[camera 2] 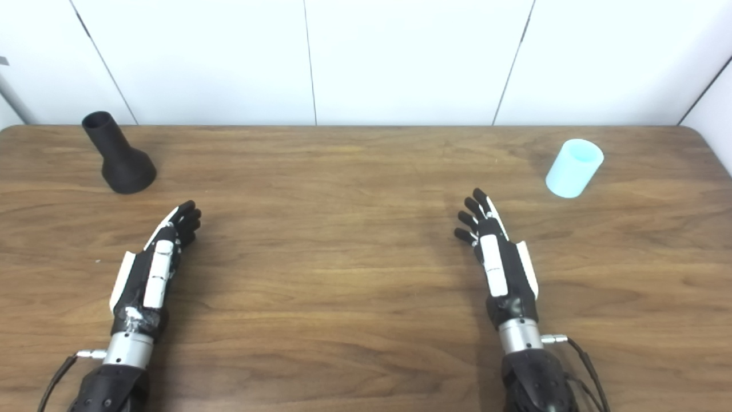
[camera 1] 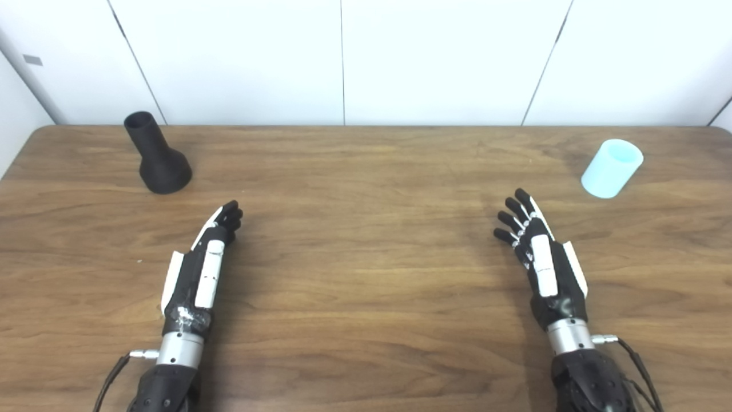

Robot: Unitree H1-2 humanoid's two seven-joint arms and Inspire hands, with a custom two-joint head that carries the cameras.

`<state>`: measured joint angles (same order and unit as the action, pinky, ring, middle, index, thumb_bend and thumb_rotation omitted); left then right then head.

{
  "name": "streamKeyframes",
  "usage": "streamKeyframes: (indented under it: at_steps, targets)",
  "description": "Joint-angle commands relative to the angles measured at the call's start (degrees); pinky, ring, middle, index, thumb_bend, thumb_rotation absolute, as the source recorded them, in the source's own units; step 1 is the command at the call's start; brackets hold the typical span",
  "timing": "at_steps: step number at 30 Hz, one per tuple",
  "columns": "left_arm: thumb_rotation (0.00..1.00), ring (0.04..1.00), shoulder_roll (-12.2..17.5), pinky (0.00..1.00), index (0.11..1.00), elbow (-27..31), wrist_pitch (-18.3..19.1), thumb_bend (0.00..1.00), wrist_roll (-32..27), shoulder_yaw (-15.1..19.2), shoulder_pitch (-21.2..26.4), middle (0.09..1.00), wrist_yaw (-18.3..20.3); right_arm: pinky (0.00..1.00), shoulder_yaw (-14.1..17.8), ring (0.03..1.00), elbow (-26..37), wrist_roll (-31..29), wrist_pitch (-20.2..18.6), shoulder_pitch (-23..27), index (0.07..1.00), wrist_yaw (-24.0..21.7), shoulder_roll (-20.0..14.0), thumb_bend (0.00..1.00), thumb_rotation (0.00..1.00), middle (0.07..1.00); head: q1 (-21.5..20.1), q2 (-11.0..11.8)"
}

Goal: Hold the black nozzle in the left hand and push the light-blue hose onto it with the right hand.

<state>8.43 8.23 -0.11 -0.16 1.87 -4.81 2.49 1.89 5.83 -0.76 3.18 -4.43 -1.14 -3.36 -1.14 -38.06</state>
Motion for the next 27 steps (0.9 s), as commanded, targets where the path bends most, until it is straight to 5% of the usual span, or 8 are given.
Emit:
streamKeyframes:
  at_steps: [1, 24, 27]
  targets:
    - [0.93, 0.919, -0.14, 0.94, 0.909, -0.56, 1.77, 0.41, 0.36, -0.65, -0.12, 0.908, 0.59, 0.81, -0.51, 0.887, -2.42, -0.15, -0.16, -1.89, 0.941, -0.12, 0.68, 0.50, 1.00, 0.926, 0.00, -0.04]
    - [0.92, 0.915, -0.16, 0.93, 0.904, -0.27, 2.05, 0.41, 0.38, -0.71, -0.20, 0.903, 0.56, 0.81, -0.58, 0.886, -2.37, 0.04, -0.07, -1.97, 0.943, -0.23, 0.49, 0.50, 1.00, 0.923, 0.29, 0.07]
    - [0.92, 0.915, -0.27, 0.94, 0.905, -0.32, 1.93, 0.42, 0.79, -0.99, -0.28, 0.903, 0.51, 0.81, -0.41, 0.883, -2.39, -0.10, -0.10, -2.04, 0.942, -0.16, 0.49, 0.50, 1.00, 0.923, 2.91, 1.15]
